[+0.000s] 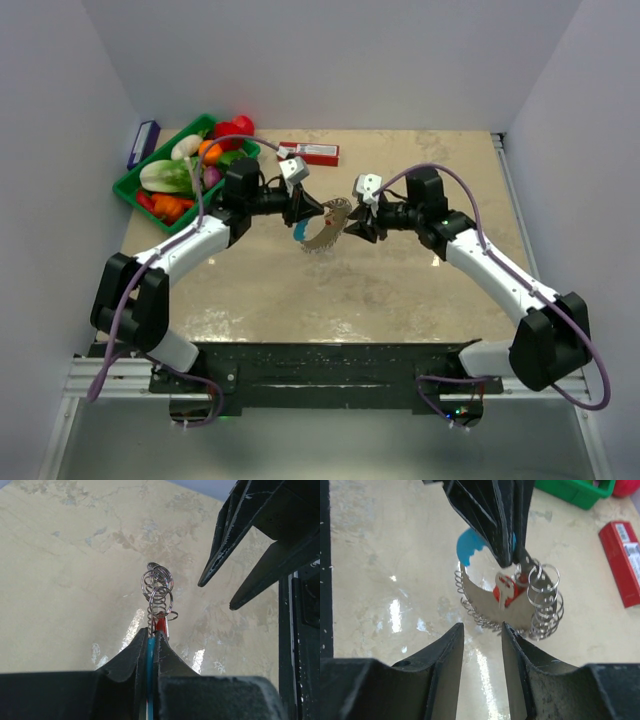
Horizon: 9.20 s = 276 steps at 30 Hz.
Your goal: Remove the keys from the keyring
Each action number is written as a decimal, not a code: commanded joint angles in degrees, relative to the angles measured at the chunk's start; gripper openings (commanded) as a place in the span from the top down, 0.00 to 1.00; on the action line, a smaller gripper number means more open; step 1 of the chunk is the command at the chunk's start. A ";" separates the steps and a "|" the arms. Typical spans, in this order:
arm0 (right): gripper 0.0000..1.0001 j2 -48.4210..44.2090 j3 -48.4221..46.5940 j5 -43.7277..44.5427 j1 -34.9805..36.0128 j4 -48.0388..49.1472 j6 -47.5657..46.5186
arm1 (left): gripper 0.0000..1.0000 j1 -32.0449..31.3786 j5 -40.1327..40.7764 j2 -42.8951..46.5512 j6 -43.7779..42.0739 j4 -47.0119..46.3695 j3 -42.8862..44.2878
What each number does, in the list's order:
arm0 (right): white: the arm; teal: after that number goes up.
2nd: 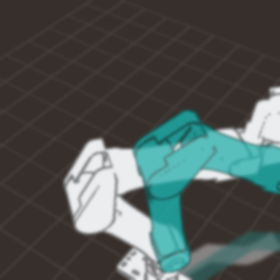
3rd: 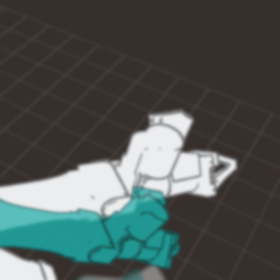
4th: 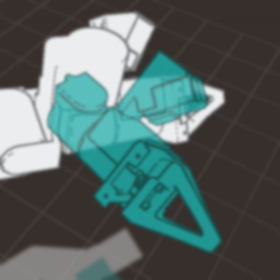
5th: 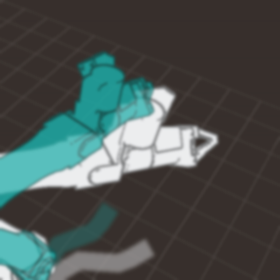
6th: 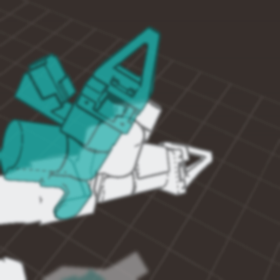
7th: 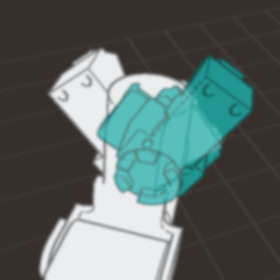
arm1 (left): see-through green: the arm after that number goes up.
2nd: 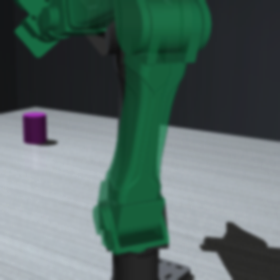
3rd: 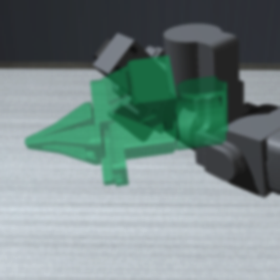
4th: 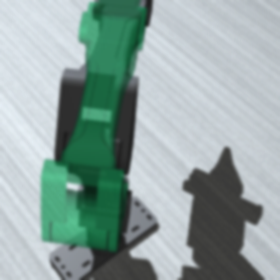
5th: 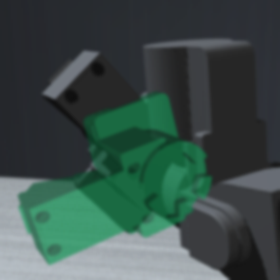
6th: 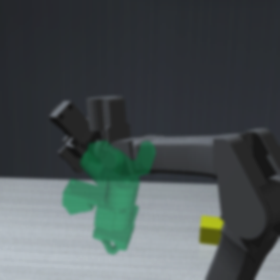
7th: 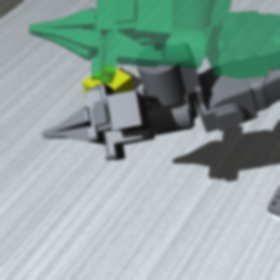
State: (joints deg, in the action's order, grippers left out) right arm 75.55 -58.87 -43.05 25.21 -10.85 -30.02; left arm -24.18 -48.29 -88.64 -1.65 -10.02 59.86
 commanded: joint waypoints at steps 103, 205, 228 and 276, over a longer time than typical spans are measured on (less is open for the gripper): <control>0.53 11.46 -20.66 -6.61 -1.66 0.40 23.35 | 1.00 0.45 -0.66 3.74 12.28 -18.28 -8.44; 0.95 6.54 -12.40 27.58 9.42 -1.01 6.20 | 1.00 0.45 2.59 2.60 11.06 -15.64 -6.77; 0.65 6.19 -18.29 24.77 8.63 -10.41 3.92 | 1.00 0.45 2.68 3.39 9.56 -13.88 -5.98; 0.75 27.54 -38.59 -10.74 -2.01 -30.02 20.26 | 1.00 0.45 7.69 5.41 3.50 -10.11 -5.54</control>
State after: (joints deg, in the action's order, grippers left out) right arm 100.84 -94.63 -52.16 23.14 -40.71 -10.94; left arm -23.77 -40.03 -85.14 3.16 -17.85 51.88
